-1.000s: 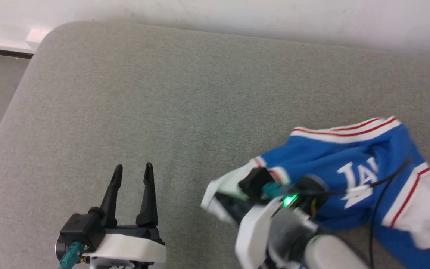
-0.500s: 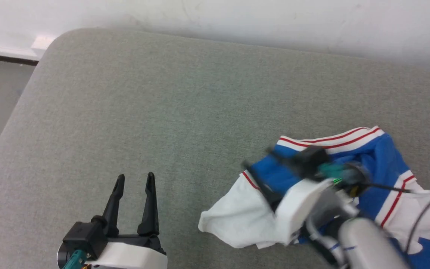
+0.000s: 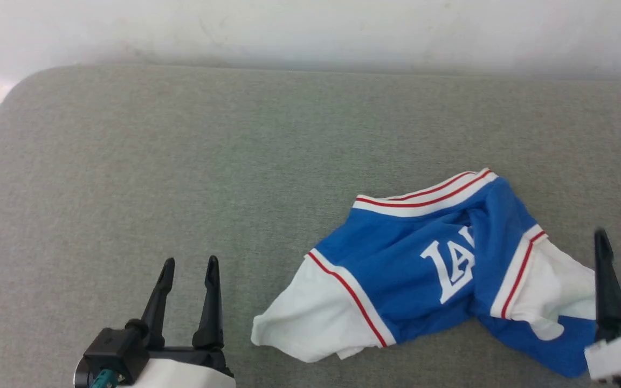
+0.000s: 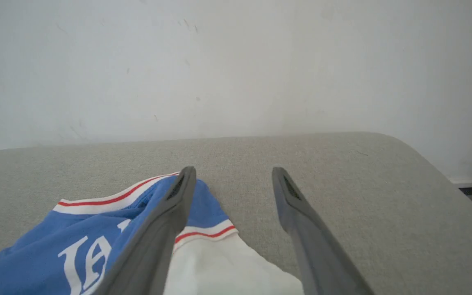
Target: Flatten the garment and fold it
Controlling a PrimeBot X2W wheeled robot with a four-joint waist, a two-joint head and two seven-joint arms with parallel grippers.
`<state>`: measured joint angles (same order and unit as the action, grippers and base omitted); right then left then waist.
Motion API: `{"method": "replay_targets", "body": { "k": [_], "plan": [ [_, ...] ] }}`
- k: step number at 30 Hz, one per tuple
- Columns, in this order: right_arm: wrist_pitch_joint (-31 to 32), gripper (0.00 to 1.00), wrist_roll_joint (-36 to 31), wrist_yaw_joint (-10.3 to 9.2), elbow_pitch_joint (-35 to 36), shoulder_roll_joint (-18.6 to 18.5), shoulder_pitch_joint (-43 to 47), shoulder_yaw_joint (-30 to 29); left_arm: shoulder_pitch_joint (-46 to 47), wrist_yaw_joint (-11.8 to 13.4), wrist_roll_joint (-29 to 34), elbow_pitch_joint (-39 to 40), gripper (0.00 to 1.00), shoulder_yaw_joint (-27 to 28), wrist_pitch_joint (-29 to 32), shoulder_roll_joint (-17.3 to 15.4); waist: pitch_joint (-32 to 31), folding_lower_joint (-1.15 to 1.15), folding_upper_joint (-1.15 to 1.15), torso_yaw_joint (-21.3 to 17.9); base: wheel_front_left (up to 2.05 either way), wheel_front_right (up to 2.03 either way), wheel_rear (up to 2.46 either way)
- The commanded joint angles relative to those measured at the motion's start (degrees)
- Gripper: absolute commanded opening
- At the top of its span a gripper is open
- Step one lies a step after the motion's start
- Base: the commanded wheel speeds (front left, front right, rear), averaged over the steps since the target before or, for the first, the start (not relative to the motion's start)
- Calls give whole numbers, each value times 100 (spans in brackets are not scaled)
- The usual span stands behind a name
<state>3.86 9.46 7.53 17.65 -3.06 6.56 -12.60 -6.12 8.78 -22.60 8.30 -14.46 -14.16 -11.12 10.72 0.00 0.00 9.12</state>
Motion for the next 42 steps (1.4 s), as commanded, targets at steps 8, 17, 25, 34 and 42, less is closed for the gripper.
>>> {"method": "replay_targets", "body": {
  "k": [8, 17, 25, 34, 42],
  "plan": [
    [-572, 100, 560, -4, -388, 18, 448, -69, -9, 62, 112, 103, 100, -48, 246, -236, 77, 0, 0, -410, 0, 0, 0],
    [-607, 100, 531, -4, -304, 18, 197, -37, 671, -446, 160, 38, 100, -634, 2317, -899, 318, 0, 0, -297, 0, 0, 0],
    [-601, 100, 550, -4, -367, 18, 94, 62, 1014, -827, -174, -197, 100, -1086, 3750, -1044, 478, 0, 0, -307, 0, 0, 0],
    [-621, 100, 577, -4, -441, 18, 27, -3, 1085, -1088, -320, -630, 0, -1575, 4487, -1001, 488, 0, 0, -516, 0, 0, 0],
    [-685, 100, 626, -4, -472, 18, 15, -103, 1375, -961, -246, -310, 0, -1280, 3964, -976, 507, 0, 0, -595, 0, 0, 0]
  ]
}}
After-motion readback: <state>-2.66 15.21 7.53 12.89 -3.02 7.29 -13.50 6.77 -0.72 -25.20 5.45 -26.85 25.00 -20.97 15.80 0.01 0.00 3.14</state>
